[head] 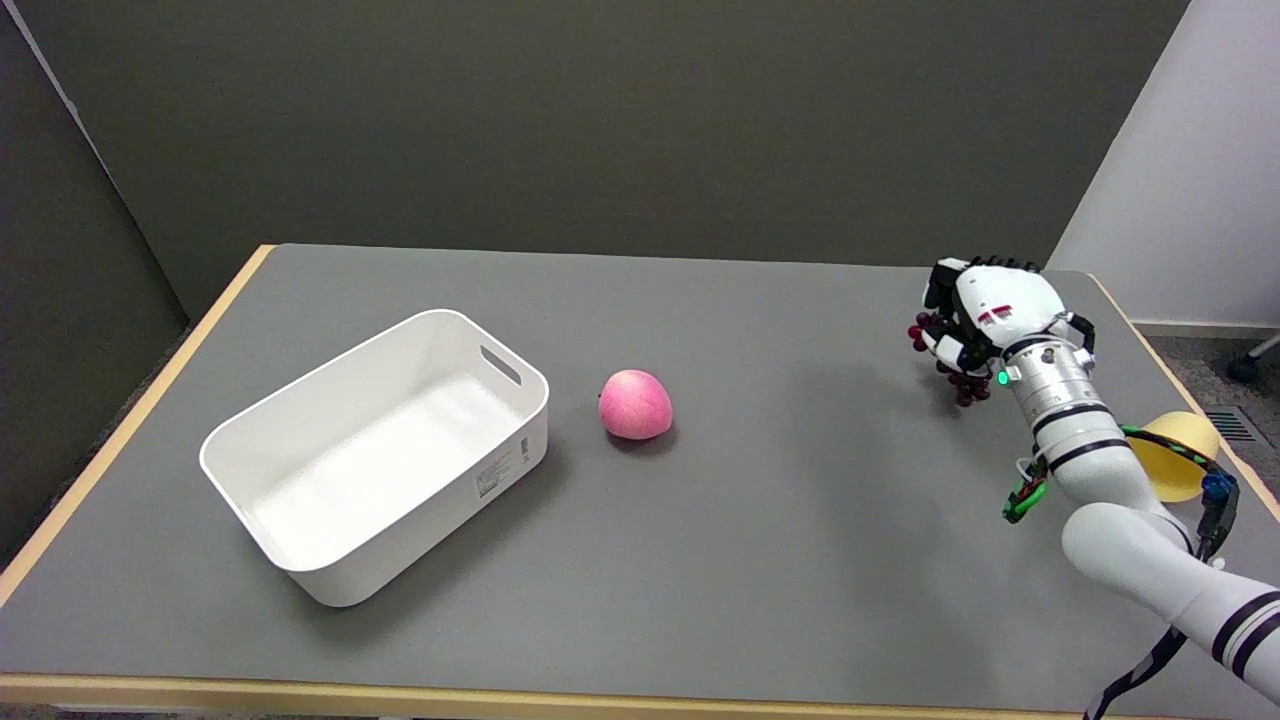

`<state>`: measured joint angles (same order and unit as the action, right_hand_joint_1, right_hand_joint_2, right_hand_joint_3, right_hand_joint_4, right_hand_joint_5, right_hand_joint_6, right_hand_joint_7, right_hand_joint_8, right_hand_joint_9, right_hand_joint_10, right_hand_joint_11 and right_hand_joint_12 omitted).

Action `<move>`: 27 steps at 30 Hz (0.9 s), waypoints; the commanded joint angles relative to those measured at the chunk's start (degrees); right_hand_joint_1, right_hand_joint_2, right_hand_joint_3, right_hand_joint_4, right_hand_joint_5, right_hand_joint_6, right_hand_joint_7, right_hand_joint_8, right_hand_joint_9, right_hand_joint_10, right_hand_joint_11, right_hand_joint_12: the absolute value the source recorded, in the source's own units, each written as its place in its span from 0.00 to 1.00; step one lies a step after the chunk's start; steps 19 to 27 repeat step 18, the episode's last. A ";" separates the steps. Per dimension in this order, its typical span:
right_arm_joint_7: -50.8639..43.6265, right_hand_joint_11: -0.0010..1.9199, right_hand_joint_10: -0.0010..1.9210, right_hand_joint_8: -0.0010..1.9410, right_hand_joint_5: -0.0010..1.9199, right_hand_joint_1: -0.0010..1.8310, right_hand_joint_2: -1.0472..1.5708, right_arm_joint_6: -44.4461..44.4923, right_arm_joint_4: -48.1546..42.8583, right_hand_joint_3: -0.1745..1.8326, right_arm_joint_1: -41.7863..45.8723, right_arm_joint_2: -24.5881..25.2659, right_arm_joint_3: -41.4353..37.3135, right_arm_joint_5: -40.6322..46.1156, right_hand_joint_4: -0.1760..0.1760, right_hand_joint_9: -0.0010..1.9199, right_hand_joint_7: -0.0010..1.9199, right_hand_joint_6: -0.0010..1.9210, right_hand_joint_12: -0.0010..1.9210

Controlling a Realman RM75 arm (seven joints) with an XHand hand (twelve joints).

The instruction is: Pick up grapes.

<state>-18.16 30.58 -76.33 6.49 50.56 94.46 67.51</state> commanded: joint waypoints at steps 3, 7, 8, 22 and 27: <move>0.08 0.40 0.79 0.70 0.29 0.74 0.83 0.00 -13.64 0.19 -1.48 -0.50 0.42 -14.24 0.00 0.40 0.43 0.77 1.00; 0.08 0.40 0.79 0.70 0.29 0.74 0.83 -0.71 -18.09 0.19 -3.31 -0.94 2.04 -17.18 0.00 0.40 0.43 0.77 1.00; 0.08 0.40 0.79 0.70 0.29 0.74 0.83 -1.15 -19.41 0.19 -4.23 -1.08 2.82 -17.24 0.00 0.40 0.43 0.77 1.00; -0.24 0.41 0.78 0.69 0.29 0.74 0.83 -6.98 -21.37 0.20 -19.62 1.89 17.46 -16.60 0.00 0.40 0.43 0.77 1.00; -0.24 0.41 0.78 0.69 0.29 0.74 0.83 -6.98 -21.37 0.20 -19.62 1.89 17.46 -16.60 0.00 0.40 0.43 0.77 1.00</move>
